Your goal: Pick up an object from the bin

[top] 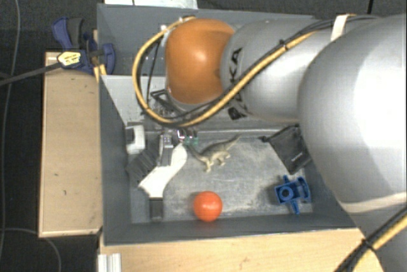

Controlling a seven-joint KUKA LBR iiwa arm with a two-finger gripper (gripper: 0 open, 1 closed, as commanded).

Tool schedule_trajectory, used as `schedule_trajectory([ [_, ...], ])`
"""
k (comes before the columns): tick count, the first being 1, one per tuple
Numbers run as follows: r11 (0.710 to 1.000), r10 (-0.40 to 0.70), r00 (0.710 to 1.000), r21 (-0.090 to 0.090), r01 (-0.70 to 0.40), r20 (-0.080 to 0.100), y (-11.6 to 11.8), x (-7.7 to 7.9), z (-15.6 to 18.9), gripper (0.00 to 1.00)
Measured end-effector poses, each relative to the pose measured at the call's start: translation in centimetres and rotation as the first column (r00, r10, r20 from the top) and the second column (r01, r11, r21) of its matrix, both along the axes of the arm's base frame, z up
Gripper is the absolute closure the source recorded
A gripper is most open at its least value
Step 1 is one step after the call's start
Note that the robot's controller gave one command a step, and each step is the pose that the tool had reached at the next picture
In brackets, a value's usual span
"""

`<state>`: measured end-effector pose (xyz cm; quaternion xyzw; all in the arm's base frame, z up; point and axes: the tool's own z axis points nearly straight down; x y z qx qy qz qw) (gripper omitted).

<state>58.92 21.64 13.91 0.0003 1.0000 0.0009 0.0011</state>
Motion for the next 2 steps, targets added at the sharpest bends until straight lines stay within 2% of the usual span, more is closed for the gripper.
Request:
schedule_trajectory([
  [1,0.997,0.080,0.997,0.000,-0.080,0.002,-0.5,-0.1,-1.2,0.00],
  [2,0.963,0.268,0.963,0.000,-0.268,0.002,-2.7,-0.8,-6.6,0.00],
])
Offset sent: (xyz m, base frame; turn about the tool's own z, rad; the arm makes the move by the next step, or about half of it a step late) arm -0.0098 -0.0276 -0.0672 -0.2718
